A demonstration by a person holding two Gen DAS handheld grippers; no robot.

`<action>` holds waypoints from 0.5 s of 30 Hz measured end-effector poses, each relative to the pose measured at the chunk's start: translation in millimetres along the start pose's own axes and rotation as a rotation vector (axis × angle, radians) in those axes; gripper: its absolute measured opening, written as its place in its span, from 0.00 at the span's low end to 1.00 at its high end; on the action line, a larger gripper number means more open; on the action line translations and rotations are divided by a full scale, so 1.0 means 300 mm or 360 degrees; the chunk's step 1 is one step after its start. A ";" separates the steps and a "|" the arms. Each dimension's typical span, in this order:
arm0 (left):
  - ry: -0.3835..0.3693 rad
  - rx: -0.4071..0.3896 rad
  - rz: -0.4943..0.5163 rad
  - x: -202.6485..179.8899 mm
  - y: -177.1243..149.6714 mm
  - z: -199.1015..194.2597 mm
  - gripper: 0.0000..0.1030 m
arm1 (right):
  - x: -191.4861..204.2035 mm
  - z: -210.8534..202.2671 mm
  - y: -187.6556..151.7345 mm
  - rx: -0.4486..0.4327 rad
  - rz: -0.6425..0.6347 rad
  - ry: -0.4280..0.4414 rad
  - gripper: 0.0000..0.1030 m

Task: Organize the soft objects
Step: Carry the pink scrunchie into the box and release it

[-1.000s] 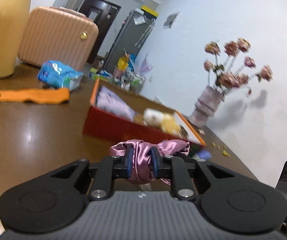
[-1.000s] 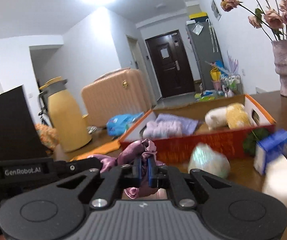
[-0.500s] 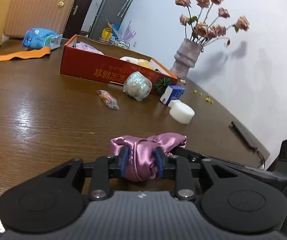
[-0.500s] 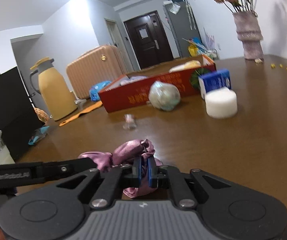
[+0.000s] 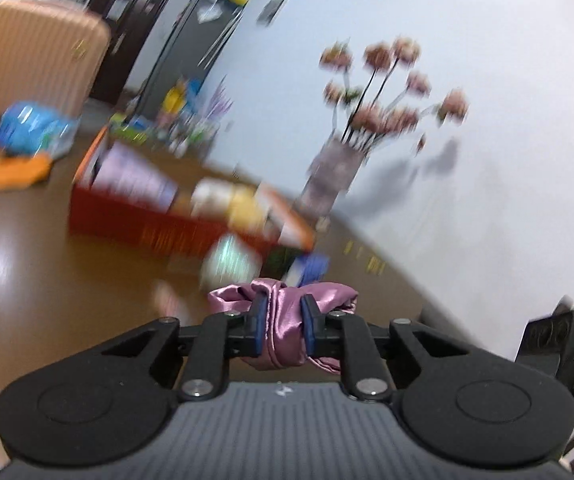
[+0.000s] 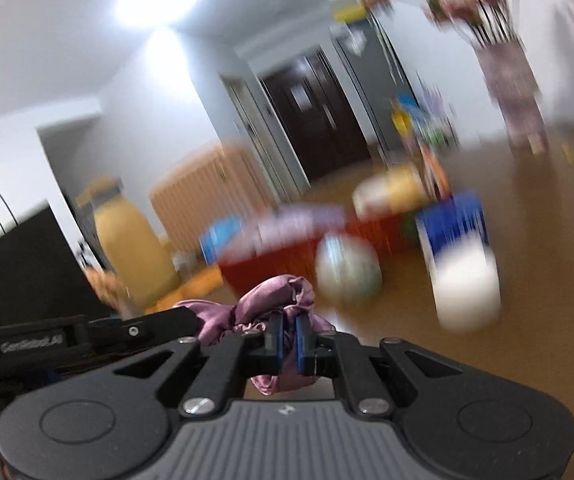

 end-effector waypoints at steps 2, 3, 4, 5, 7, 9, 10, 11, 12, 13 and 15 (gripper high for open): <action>-0.0032 -0.0048 0.0019 0.013 0.133 0.046 0.17 | 0.008 0.034 0.125 -0.0063 -0.0055 0.0011 0.06; -0.0037 -0.0063 0.0033 0.020 0.187 0.074 0.17 | 0.007 0.063 0.183 -0.0082 -0.0077 0.0010 0.06; -0.0038 -0.0070 0.0039 0.033 0.245 0.112 0.17 | 0.003 0.099 0.235 -0.0087 -0.0102 0.0000 0.06; -0.0028 -0.0066 0.0027 0.054 0.296 0.156 0.17 | -0.005 0.142 0.286 -0.0086 -0.0120 -0.0016 0.06; 0.0008 -0.0027 -0.0024 0.111 0.368 0.248 0.17 | -0.034 0.251 0.375 -0.0031 -0.0122 -0.0039 0.06; 0.0066 0.0055 -0.0085 0.182 0.414 0.355 0.18 | -0.084 0.384 0.433 0.0072 -0.0100 -0.0063 0.06; 0.0090 0.0098 -0.0097 0.215 0.425 0.408 0.18 | -0.110 0.449 0.446 0.0138 -0.0085 -0.0078 0.06; 0.0113 0.0140 -0.0105 0.252 0.427 0.450 0.18 | -0.136 0.507 0.452 0.0192 -0.0062 -0.0096 0.06; 0.0147 0.0184 -0.0110 0.285 0.421 0.488 0.18 | -0.165 0.567 0.452 0.0257 -0.0043 -0.0116 0.06; 0.0181 0.0241 -0.0119 0.313 0.410 0.532 0.18 | -0.187 0.618 0.438 0.0323 -0.0038 -0.0137 0.06; 0.0226 0.0344 -0.0097 0.355 0.367 0.589 0.18 | -0.220 0.693 0.417 0.0421 -0.0028 -0.0189 0.06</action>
Point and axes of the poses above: each gripper's, at about its wrist camera, not at the fingertips, and z roughly the way its jaws point, x to its left, y to its top, the point moved 6 cm from there along z, roughly the way its jaws point, and after that the axes turned 6 degrees about x, right-handed, at the moved point
